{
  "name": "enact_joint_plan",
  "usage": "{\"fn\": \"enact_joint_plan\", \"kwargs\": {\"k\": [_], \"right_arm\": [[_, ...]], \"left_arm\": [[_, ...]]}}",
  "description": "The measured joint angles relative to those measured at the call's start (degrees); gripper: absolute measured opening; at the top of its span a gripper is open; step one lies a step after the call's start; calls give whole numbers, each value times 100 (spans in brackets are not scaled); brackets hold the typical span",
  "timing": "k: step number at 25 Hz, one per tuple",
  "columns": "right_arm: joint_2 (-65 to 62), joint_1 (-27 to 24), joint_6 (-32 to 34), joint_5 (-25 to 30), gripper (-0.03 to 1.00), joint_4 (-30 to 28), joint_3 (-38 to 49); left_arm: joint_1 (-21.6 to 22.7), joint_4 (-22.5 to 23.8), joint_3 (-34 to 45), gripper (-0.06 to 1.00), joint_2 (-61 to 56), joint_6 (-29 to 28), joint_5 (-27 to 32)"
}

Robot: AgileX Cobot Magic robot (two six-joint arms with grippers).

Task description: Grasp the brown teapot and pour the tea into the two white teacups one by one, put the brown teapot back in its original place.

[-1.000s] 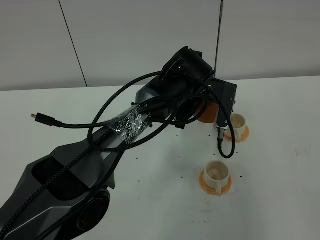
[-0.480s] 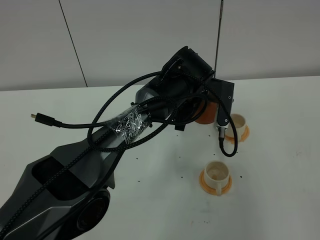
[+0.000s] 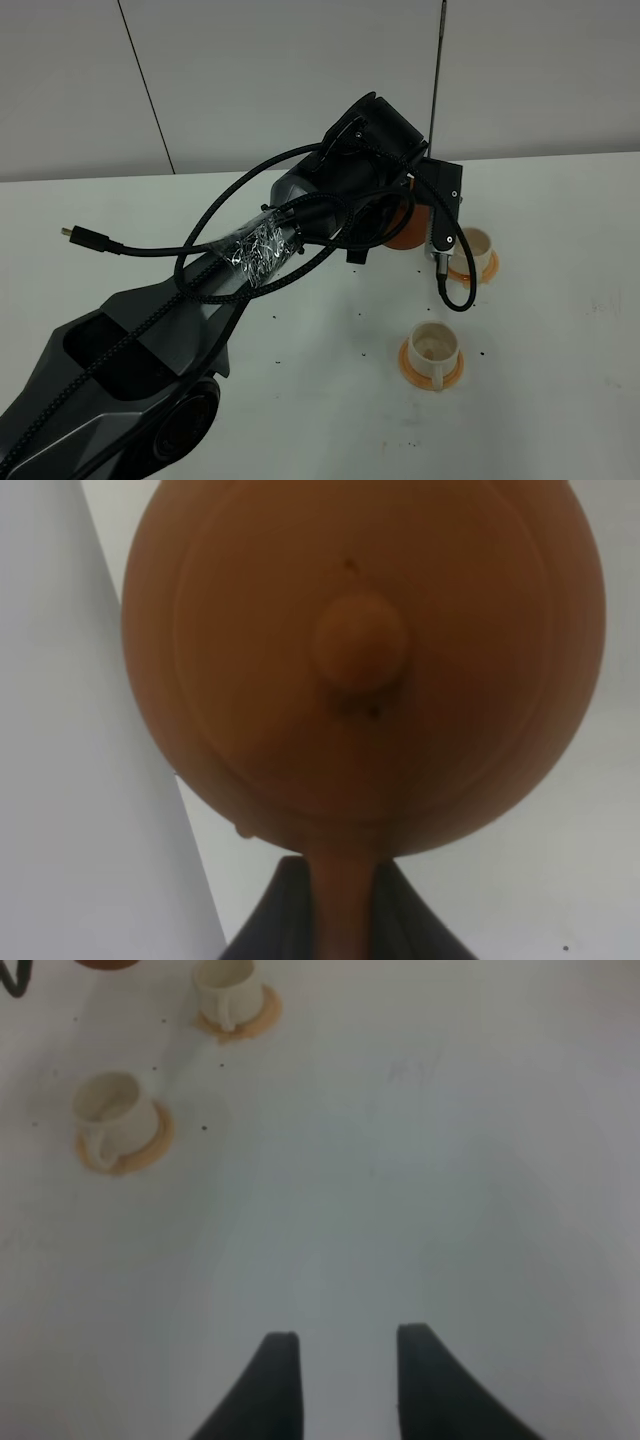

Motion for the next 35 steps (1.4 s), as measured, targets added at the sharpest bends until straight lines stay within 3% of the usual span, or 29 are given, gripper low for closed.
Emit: {"fn": "enact_joint_plan", "kwargs": {"k": [10, 20, 29, 35], "right_arm": [[0, 0, 0, 0, 23, 0, 0], [0, 0, 0, 0, 23, 0, 0], [0, 0, 0, 0, 23, 0, 0], [0, 0, 0, 0, 23, 0, 0]], "left_arm": [[0, -15, 0, 16, 6, -575, 33], [5, -444, 0, 16, 6, -742, 160], [5, -438, 0, 16, 6, -796, 343], [5, -115, 0, 16, 6, -807, 350]]}}
